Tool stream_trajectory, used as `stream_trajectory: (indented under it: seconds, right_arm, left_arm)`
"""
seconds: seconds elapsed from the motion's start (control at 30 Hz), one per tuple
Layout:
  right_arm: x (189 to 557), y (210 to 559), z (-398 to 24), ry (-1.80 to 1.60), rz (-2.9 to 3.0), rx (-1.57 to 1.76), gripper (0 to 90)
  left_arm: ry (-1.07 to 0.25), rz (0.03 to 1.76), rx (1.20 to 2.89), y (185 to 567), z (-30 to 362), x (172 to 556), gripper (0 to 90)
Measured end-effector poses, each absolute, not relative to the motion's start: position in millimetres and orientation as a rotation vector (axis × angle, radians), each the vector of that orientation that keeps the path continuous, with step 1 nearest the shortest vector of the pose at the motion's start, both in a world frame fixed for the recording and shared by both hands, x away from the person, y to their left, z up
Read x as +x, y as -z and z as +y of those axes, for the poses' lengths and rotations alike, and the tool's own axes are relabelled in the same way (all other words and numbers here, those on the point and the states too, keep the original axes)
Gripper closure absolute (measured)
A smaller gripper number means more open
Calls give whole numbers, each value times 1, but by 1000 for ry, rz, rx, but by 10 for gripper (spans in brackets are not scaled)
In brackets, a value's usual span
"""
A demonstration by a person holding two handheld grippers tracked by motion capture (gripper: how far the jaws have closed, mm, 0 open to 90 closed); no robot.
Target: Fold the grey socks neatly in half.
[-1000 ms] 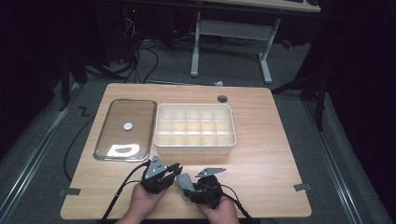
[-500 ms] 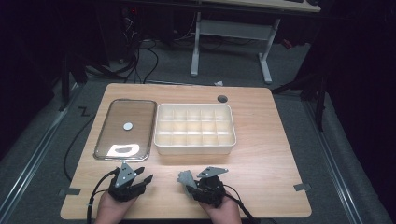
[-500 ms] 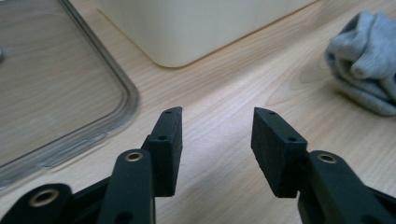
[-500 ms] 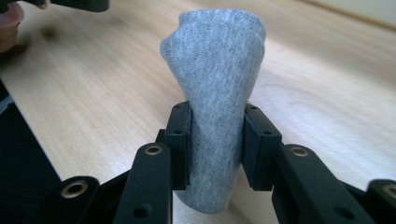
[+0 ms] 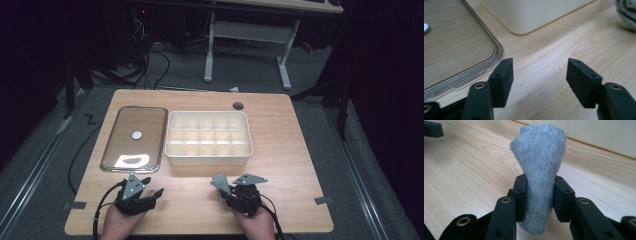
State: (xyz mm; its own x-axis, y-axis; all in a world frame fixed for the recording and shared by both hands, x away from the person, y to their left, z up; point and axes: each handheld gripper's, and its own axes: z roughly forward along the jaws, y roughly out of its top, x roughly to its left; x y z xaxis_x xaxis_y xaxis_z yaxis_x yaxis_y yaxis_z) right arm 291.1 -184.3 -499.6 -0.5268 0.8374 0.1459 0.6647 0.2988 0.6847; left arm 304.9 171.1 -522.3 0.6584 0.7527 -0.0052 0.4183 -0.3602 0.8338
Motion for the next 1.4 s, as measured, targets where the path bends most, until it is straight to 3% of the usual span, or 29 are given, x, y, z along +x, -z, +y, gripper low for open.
stream_trajectory:
  seconds: [0.5, 1.4]
  right_arm:
    - [289, 492, -220, -989, 2251, 1416, 672]
    - [291, 470, -225, -823, 2303, 1364, 671]
  left_arm:
    - [-473, 906, 2014, 525, 169, 307, 369]
    - [-468, 909, 1999, 523, 171, 309, 383]
